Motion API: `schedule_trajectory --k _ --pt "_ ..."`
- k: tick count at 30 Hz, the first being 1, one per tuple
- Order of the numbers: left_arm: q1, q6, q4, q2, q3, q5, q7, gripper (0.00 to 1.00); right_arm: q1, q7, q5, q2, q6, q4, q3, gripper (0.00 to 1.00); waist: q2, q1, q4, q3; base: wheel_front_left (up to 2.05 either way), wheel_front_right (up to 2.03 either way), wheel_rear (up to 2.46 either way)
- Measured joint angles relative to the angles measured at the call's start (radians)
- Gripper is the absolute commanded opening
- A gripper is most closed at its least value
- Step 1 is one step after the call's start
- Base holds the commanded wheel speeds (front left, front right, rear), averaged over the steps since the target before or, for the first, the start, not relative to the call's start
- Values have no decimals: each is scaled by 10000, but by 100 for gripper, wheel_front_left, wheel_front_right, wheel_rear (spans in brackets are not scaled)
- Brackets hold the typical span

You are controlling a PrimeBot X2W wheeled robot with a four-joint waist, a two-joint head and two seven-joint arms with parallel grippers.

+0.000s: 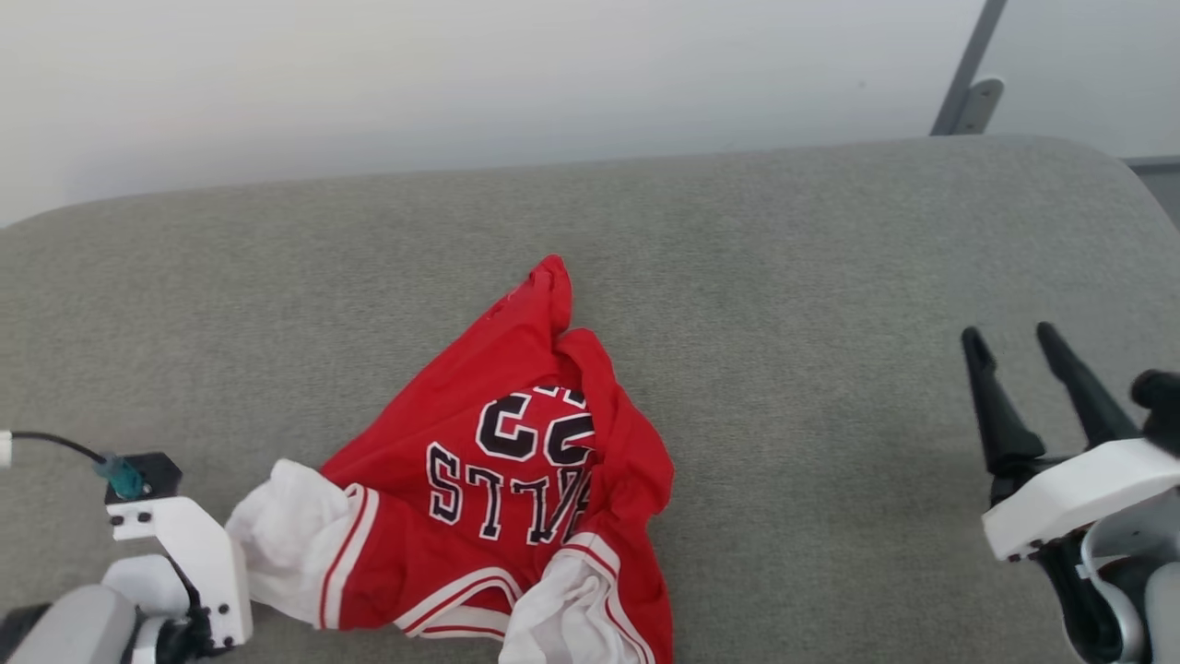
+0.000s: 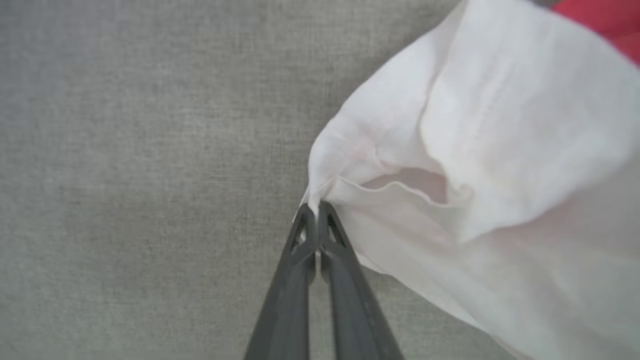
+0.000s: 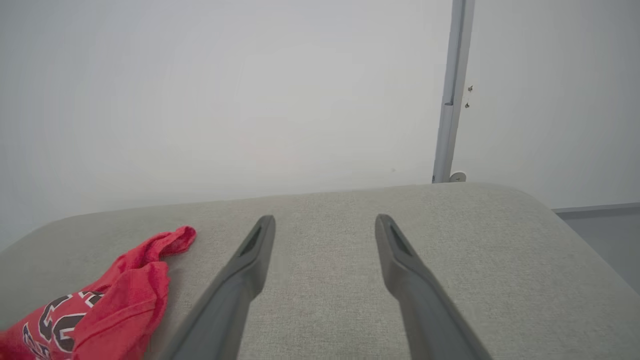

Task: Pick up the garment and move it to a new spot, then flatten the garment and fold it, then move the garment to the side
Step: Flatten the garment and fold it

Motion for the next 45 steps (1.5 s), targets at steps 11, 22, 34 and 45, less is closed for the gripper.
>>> schedule_trajectory --k 11,22,34,45 --pt "653 -46 -961 -265 523 -374 -1542 100 49 180 268 -174 0 345 880 100 0 0 419 -235 0 0 0" --pt "1165 -403 -2316 -472 1060 105 -4905 100 -238 719 583 -316 0 711 1900 100 0 0 884 -145 0 0 0" --pt "1894 -360 -2989 -1085 1246 585 -7628 100 -1009 2140 1312 -566 0 1557 3494 100 0 0 1757 -14 0 0 0" --pt "2084 -364 -3724 -1733 1578 1733 -8286 100 -2043 3465 1411 -848 0 3294 4562 100 0 0 2582 172 0 0 0"
